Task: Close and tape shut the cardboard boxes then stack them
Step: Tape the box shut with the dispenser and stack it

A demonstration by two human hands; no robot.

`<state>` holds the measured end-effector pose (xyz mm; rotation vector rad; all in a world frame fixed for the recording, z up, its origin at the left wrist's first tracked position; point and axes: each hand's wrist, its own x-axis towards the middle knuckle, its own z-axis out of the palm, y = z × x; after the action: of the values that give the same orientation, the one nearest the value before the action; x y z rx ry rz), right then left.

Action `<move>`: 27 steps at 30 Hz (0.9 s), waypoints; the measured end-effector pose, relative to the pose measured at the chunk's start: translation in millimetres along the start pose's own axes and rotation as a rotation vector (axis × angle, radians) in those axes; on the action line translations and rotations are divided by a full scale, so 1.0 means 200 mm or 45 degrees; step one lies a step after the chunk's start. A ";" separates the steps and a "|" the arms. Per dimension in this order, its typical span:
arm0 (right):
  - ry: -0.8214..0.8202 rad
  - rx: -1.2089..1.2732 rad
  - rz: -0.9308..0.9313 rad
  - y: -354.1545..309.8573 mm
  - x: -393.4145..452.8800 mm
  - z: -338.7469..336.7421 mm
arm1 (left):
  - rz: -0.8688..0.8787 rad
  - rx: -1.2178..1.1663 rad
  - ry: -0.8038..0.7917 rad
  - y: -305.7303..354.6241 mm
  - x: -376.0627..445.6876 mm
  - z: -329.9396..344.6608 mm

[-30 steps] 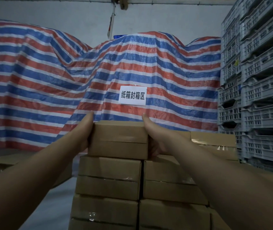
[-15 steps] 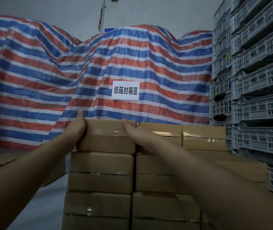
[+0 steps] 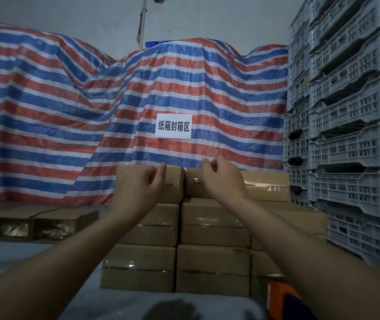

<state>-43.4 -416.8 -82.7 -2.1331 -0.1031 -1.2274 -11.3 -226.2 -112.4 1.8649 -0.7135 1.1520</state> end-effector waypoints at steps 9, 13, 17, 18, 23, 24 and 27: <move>-0.226 -0.066 0.032 0.19 -0.65 -0.17 | -0.271 -0.114 -0.198 0.11 -0.66 0.07; -0.382 -0.209 0.117 0.36 -0.91 -0.18 | -0.502 -0.004 -0.447 0.06 -0.86 0.14; -0.546 -0.486 0.184 0.50 -1.05 -0.12 | -0.560 0.114 -0.590 0.00 -0.95 0.16; -0.588 -0.525 0.173 0.52 -1.06 -0.10 | -0.529 0.117 -0.591 -0.01 -0.96 0.16; -0.656 -0.549 0.114 0.54 -1.07 -0.09 | -0.443 0.024 -0.564 -0.01 -0.97 0.13; -0.642 -0.534 0.109 0.55 -1.08 -0.09 | -0.439 0.014 -0.571 -0.01 -0.97 0.12; -0.604 -0.503 0.128 0.55 -1.09 -0.09 | -0.471 -0.002 -0.572 -0.01 -0.97 0.12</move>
<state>-135.5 -458.8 -306.0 -2.7057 0.0473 -0.7030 -81.4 -237.5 -294.3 2.1664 -0.5700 0.5025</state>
